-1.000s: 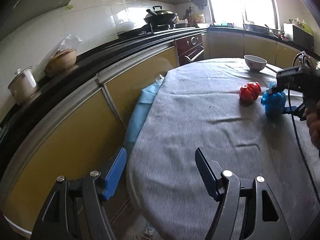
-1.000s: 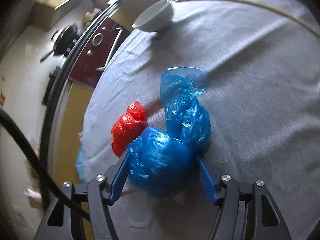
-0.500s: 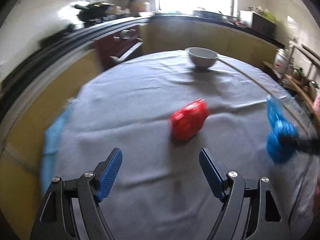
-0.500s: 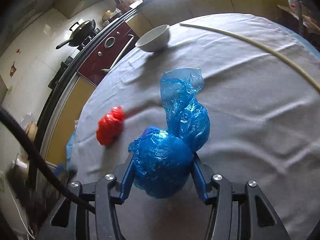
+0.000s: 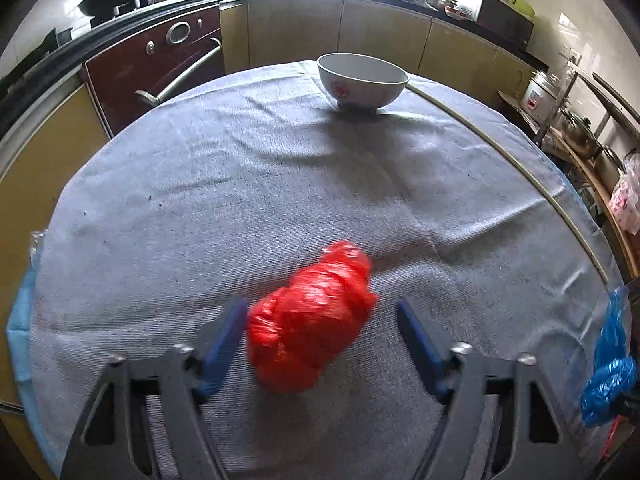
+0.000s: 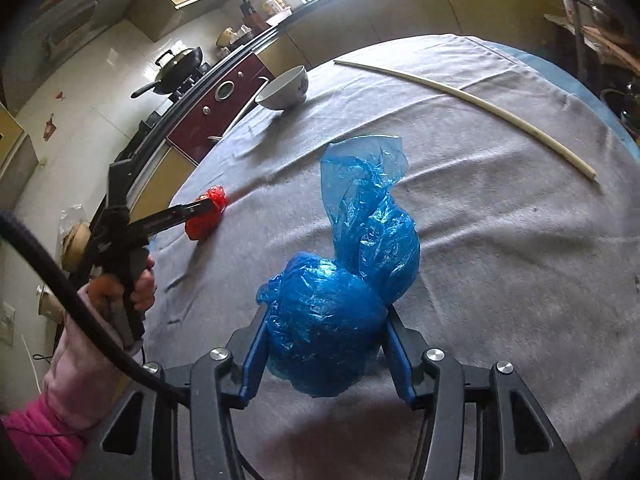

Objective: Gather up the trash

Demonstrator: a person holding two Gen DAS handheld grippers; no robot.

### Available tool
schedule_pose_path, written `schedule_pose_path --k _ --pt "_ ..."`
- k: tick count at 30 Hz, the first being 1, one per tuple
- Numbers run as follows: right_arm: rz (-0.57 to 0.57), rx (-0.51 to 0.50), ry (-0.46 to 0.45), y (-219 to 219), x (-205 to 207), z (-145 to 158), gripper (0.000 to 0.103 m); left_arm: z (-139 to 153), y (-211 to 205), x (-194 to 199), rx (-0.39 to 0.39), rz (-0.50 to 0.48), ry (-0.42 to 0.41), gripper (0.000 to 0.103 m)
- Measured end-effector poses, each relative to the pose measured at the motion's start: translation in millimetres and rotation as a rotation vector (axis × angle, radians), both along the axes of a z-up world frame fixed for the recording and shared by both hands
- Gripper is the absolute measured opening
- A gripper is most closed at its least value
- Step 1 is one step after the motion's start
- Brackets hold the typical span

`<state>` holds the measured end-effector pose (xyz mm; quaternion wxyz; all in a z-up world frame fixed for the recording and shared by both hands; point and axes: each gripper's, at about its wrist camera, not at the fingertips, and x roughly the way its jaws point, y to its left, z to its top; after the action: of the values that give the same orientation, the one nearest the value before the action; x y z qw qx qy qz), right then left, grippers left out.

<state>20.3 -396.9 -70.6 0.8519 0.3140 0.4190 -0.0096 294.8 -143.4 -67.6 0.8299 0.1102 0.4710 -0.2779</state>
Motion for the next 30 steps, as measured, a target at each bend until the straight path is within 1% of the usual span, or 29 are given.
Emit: schedule_pose_path --k 5,9,11,14,17,21,30 --pt "0.001 0.004 -0.030 2 -12 5 0.055 3 2 -10 -0.017 0.058 0.017 0.058" --pt "0.002 -0.016 -0.055 3 -28 13 0.055 16 4 -43 -0.016 0.077 -0.015 0.058" --pt "-0.003 -0.021 -0.070 3 -38 17 0.055 26 3 -71 -0.001 0.078 -0.053 0.058" --pt "-0.011 -0.023 -0.088 1 -55 21 0.055 36 -4 -112 0.013 0.066 -0.088 0.058" --pt "-0.018 -0.024 -0.101 1 -70 25 0.055 44 -11 -149 0.019 0.050 -0.113 0.058" --pt "-0.028 -0.029 -0.123 2 -99 32 0.055 52 -22 -206 0.034 0.021 -0.173 0.058" --pt "-0.039 -0.046 -0.165 2 -156 47 0.055 64 -41 -295 0.048 -0.010 -0.270 0.058"
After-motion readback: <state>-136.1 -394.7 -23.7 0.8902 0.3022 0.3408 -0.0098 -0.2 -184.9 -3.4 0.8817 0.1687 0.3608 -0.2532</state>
